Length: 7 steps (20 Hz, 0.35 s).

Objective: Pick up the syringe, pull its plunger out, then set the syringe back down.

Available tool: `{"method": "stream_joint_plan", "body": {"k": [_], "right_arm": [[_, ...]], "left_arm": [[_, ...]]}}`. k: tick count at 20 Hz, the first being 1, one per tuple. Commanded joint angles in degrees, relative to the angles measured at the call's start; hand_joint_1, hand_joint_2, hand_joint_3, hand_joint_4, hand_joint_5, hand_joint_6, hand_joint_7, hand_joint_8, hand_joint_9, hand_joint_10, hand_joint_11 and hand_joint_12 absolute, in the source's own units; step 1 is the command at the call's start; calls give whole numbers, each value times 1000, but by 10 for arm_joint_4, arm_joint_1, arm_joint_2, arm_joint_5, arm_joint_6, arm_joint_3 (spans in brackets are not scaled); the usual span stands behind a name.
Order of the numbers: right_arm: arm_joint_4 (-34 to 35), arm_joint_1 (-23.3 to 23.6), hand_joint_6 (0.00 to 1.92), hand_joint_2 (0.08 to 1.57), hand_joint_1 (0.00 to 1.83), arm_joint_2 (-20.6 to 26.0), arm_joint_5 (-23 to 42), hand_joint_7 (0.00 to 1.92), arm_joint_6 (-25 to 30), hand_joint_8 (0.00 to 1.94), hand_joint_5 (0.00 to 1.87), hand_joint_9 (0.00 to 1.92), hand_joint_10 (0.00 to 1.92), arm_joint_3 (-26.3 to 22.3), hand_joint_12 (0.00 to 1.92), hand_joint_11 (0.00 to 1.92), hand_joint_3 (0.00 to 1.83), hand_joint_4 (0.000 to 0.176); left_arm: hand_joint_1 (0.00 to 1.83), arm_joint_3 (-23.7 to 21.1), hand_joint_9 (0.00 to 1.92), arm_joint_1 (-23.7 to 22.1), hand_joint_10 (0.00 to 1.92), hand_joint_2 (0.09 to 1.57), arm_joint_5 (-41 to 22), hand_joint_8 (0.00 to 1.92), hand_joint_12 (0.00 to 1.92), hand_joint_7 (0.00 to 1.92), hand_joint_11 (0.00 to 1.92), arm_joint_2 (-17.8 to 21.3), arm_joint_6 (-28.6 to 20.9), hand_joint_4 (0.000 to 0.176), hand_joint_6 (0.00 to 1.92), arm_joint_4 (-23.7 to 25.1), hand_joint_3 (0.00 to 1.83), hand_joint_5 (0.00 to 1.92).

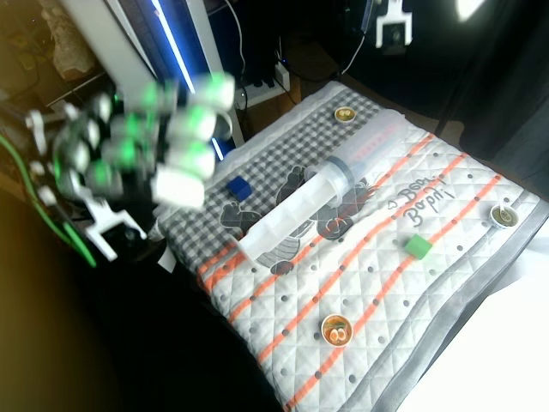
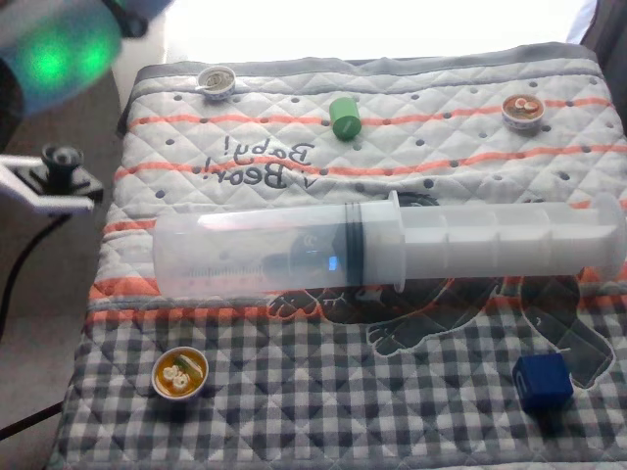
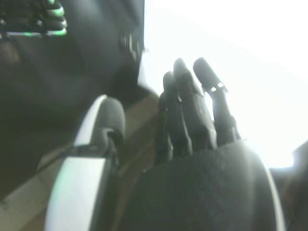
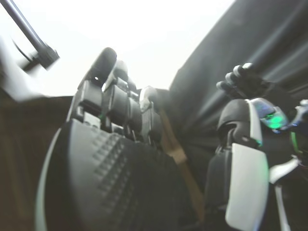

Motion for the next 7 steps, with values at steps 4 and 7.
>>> {"method": "stream_joint_plan", "body": {"k": [4,7], "right_arm": [[-35,47,25,1086,400,8,66,244,-24,23,116,360,24,-6,1128,0,5,63],[-58,70,130,1400,210,8,66,352,-56,77,263,365,71,-16,1827,0,111,94]], "left_arm": [[45,-6,171,-5,9,1339,147,0,201,112,0,-1,-3,64,0,37,0,45],[0,-3,4,-1,0,1321,170,0,1,9,0,-13,-3,150,0,30,0,0]]}}
